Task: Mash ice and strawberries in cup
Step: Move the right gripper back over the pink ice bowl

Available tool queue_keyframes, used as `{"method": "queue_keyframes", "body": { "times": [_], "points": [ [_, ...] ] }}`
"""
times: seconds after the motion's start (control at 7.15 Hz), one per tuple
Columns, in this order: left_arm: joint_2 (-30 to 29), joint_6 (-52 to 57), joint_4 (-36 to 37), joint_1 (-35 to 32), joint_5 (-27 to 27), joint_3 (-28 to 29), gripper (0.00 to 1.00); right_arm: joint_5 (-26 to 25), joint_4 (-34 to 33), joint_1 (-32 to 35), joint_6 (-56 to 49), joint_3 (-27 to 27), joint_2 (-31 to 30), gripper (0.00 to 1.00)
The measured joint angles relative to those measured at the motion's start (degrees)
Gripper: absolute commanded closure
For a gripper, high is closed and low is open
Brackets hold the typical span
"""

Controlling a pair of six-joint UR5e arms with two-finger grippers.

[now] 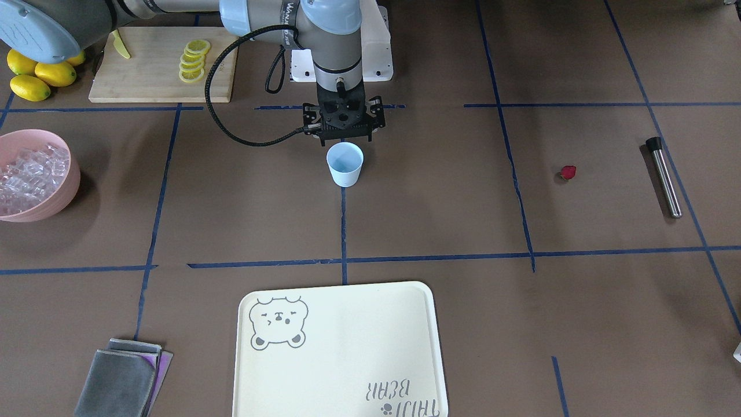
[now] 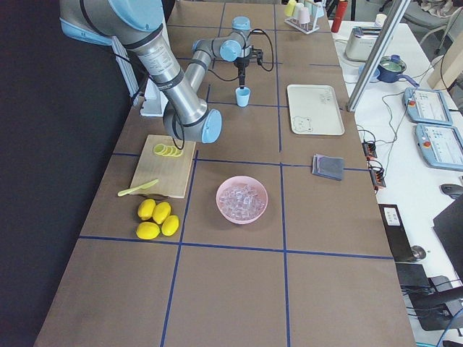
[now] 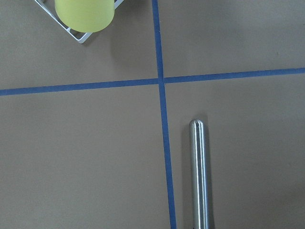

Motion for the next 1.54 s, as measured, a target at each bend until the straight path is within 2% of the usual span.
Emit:
{"method": "queue_keyframes", "body": {
  "times": [0.28, 0.56, 0.84, 0.98, 1.26, 1.54],
  "points": [
    [0.0, 0.0, 0.0, 0.0, -0.1, -0.1, 0.0, 0.6, -0.9, 3.1, -0.5, 6.0, -4.6, 0.01],
    [0.0, 0.0, 0.0, 0.0, -0.1, -0.1, 0.0, 0.9, -1.7, 7.7, -3.7, 18.2, -15.9, 0.01],
    [0.0, 0.0, 0.0, 0.0, -0.2, -0.2, 0.0, 2.1, -1.6, 12.4, -7.7, 26.5, -26.1, 0.01],
    [0.0, 0.0, 0.0, 0.0, -0.2, -0.3, 0.0, 3.6, -1.1, 15.2, -9.6, 29.0, -30.8, 0.01],
    [0.0, 0.0, 0.0, -0.1, -0.2, -0.5, 0.0, 10.0, 2.2, 23.6, -18.5, 30.9, -40.8, 0.01],
    [0.0, 0.0, 0.0, -0.1, -0.2, -0.5, 0.0, 15.2, 11.4, 32.1, -29.3, 28.9, -51.6, 0.01]
  ]
}}
